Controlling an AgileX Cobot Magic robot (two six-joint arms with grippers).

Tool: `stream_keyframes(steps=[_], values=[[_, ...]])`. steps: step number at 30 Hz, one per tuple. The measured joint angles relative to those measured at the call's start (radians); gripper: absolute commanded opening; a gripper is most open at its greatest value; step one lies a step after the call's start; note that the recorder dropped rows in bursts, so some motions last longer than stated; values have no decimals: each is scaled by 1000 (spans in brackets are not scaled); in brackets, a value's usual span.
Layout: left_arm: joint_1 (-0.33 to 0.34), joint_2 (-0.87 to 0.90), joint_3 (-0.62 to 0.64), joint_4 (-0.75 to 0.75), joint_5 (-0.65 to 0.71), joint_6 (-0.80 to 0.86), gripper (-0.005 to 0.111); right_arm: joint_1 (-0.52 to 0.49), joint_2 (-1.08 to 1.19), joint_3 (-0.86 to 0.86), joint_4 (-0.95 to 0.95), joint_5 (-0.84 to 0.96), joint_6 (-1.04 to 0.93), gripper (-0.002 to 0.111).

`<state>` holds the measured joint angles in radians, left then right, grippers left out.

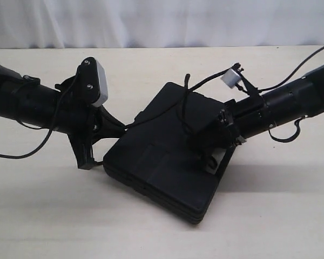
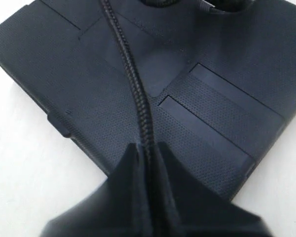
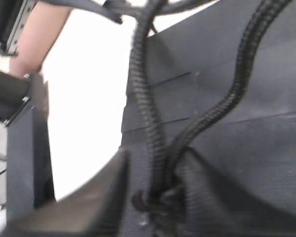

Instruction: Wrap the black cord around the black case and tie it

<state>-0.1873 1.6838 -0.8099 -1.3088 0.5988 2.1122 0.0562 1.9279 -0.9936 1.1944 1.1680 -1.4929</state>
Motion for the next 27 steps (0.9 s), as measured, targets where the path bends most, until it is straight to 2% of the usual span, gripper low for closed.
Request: stream_keyframes(steps=[2, 4, 9, 12, 16, 19, 27], values=[[0, 0, 0, 0, 2, 0, 0, 0, -23, 0, -17, -30, 58, 70], [0, 0, 0, 0, 2, 0, 0, 0, -48, -5, -64, -44, 110, 75], [0, 0, 0, 0, -7, 0, 0, 1, -134, -40, -219, -71, 251, 75], [0, 0, 0, 0, -9, 0, 0, -25, -188, -51, -235, -103, 365, 75], [0, 0, 0, 0, -9, 0, 0, -61, -210, -53, -118, -210, 601, 71], [0, 0, 0, 0, -9, 0, 0, -41, -182, -55, -33, -306, 733, 68], [0, 0, 0, 0, -9, 0, 0, 80, -54, -57, 244, -417, 784, 66]])
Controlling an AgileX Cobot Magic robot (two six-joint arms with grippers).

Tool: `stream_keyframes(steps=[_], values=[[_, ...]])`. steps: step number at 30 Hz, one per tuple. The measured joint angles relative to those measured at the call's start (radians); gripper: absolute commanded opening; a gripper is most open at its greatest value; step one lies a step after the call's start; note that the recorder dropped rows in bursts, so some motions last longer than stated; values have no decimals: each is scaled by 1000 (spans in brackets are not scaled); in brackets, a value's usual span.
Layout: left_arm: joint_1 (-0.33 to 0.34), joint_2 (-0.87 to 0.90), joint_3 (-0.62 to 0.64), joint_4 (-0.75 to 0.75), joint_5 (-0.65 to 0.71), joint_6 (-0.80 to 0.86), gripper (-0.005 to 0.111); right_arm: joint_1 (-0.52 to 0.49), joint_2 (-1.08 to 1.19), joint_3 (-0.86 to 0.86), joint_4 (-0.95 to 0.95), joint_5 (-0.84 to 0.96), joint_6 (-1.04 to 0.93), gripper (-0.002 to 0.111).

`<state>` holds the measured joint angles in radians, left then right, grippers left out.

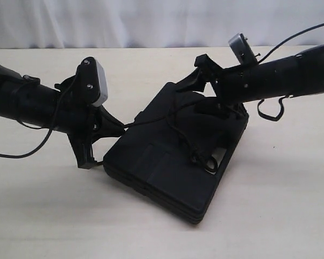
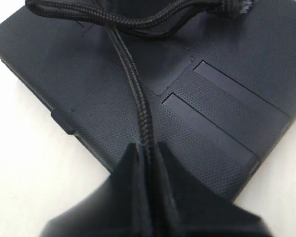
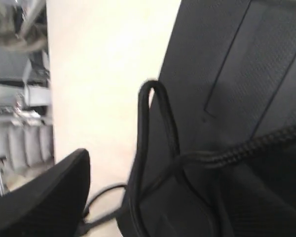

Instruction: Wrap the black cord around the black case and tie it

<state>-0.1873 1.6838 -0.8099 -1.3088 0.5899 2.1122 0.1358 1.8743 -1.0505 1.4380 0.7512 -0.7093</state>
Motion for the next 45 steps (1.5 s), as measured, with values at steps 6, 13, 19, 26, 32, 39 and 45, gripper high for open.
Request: stream_keyframes(steps=[6, 13, 19, 26, 32, 39, 45], values=[[0, 0, 0, 0, 0, 0, 0, 6, 35, 0, 119, -76, -6, 42], [0, 0, 0, 0, 0, 0, 13, 6, 75, 0, 212, -99, -49, 5], [0, -22, 0, -15, 0, 0, 49, 6, 28, 0, 219, -102, -124, 4], [0, -178, -69, -182, 9, 0, 57, 6, -75, -11, 219, -115, -213, 4], [0, -175, -138, -364, 108, 0, 57, 6, -178, -49, 213, -93, -279, 4], [-63, -25, -154, -414, 87, 0, 56, 6, -245, -81, 201, 21, -293, 4], [-97, 48, -201, -416, 38, 0, 56, 6, -247, -81, 121, 48, -295, 4]])
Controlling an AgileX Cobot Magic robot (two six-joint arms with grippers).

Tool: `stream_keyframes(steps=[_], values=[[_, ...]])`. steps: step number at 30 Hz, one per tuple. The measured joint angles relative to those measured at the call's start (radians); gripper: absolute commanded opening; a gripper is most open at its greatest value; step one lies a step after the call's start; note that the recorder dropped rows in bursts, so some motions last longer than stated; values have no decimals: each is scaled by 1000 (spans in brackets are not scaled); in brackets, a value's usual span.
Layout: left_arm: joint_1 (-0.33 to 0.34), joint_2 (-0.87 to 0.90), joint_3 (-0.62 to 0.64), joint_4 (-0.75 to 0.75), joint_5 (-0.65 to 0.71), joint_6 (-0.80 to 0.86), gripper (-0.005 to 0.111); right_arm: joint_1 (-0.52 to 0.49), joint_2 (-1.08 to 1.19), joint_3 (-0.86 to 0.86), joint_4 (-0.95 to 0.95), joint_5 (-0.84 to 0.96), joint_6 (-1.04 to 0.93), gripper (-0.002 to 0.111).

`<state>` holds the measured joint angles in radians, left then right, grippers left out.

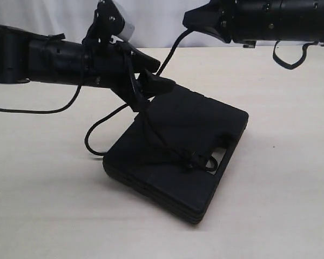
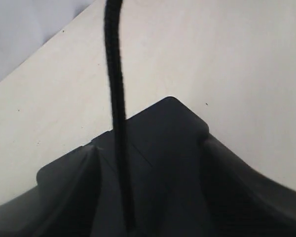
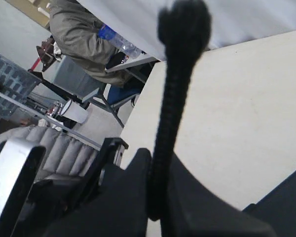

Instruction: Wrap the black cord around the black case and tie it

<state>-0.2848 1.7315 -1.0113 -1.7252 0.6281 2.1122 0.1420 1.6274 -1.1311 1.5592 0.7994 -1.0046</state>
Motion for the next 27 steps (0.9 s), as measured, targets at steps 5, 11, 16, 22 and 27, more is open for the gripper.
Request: stream_keyframes(steps=[5, 11, 16, 22, 27], values=[[-4, 23, -39, -4, -44, 0, 52, 0, 0, 0, -24, 4, 0, 4], [-4, 66, -42, -7, -22, 0, 0, 0, 0, 0, -24, 8, 0, 13], [-4, 51, -54, -9, -37, 0, 0, -15, -8, 0, -64, 48, 47, 70], [-4, -71, -54, -9, -205, 0, 0, -200, -99, -1, -627, 74, 426, 65], [24, -125, -54, -9, -287, 0, 0, -103, -123, 88, -1178, 114, 781, 65]])
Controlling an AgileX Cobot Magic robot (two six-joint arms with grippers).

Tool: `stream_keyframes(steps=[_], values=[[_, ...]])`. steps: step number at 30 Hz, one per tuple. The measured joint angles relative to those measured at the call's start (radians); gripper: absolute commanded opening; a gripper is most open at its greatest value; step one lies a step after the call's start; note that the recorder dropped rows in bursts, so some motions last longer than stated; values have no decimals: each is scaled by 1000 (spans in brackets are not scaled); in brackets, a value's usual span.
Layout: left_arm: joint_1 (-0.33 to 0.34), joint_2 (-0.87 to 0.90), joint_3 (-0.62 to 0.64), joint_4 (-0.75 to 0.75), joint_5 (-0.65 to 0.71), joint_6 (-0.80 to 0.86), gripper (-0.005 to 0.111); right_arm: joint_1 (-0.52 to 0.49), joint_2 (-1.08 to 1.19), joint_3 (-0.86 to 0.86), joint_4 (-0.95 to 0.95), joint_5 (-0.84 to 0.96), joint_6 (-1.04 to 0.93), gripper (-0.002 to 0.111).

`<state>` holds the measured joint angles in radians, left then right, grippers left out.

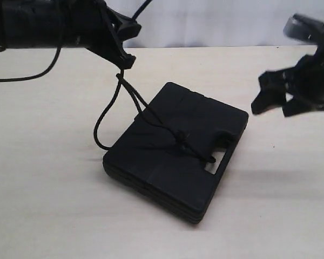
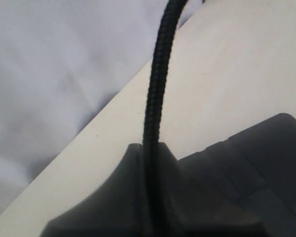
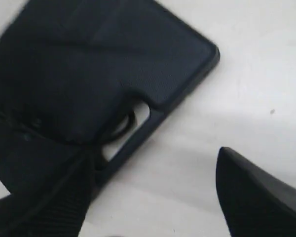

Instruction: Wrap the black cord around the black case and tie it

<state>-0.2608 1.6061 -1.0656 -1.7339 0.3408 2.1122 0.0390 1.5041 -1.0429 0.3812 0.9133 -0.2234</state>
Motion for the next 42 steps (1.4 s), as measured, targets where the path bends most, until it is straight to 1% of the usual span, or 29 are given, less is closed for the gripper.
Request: stream_keyframes(steps=[2, 4, 8, 11, 16, 17, 18, 22, 25, 27, 30, 33, 36, 38, 39, 41, 42], values=[[14, -16, 0, 0, -31, -11, 0, 62, 0, 71, -56, -65, 73, 65], [27, -32, 0, 0, -51, -27, 0, 115, 0, 139, -73, -163, 134, 64], [46, -62, 0, 0, -61, -57, 0, 188, 40, 234, -83, -367, 237, 58], [50, -75, 0, 0, -66, -65, 0, 218, 99, 261, -58, -456, 266, 57], [50, -124, 0, 0, -66, -77, 0, 229, 200, 265, 11, -533, 277, 56], [50, -137, 0, 0, -69, -78, 0, 229, 218, 265, 24, -552, 277, 52], [50, -149, 0, 0, -79, -81, 0, 231, 235, 265, 38, -570, 277, 44], [50, -177, 0, 0, -169, -88, 0, 233, 271, 263, 86, -611, 284, 5], [50, -187, 0, 0, -298, -92, 0, 231, 275, 263, 97, -635, 295, 4], [52, -187, 0, 0, -415, -92, 0, 226, 275, 263, 93, -646, 289, 4], [90, -183, 2, -3, -548, -92, 0, 203, 261, 265, 87, -619, 273, 4], [157, -179, 9, -16, -615, -95, 0, 157, 239, 265, 91, -602, 264, 4], [244, -179, 36, -23, -622, -97, 0, 111, 210, 263, 100, -597, 242, 4], [298, -179, 71, -23, -609, -97, 0, 96, 193, 254, 111, -590, 214, 4], [335, -179, 104, -25, -593, -97, 0, 92, 189, 244, 121, -583, 191, 4], [382, -179, 156, -25, -566, -97, 0, 92, 187, 228, 155, -564, 131, 4], [419, -179, 196, -25, -545, -98, 0, 92, 187, 218, 198, -543, 79, 4]])
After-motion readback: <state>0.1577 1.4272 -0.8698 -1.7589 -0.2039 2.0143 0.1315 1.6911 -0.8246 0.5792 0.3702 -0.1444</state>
